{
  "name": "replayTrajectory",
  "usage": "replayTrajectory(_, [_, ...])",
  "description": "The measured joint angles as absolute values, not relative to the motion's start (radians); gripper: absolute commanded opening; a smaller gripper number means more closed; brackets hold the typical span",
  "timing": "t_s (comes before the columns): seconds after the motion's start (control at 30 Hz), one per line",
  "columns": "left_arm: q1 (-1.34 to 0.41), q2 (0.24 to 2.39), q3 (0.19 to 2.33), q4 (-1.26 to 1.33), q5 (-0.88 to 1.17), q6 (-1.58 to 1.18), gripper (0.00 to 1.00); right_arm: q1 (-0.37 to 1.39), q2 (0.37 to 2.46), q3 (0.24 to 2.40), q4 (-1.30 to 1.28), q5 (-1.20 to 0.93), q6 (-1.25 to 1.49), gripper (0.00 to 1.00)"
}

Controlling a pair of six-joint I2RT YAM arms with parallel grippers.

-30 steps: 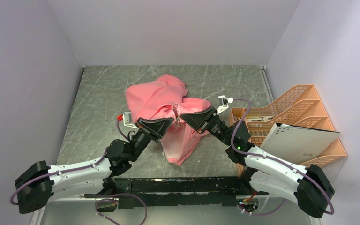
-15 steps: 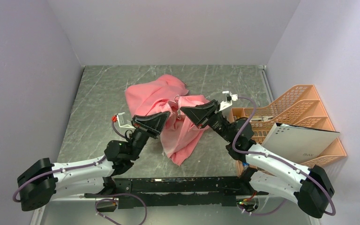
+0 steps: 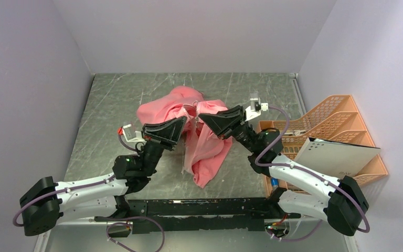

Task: Zip up the jacket
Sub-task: Insert the zipper into the jacket.

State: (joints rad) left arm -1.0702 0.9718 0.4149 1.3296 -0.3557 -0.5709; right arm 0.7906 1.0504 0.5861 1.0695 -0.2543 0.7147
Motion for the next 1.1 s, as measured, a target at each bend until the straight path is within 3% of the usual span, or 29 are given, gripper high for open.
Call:
replayTrajectory(0.5, [-1.070,0.968,0.462,1.390,-0.217,-0.543,0.05,0.791,1.074,0.680,1.156,-0.403,0.730,0.00])
replayTrajectory(1.1, [-1.070,0.966,0.464,1.398,-0.180,-0.542,0.05,0.802,1.079,0.696,1.116,-0.404,0.740,0.00])
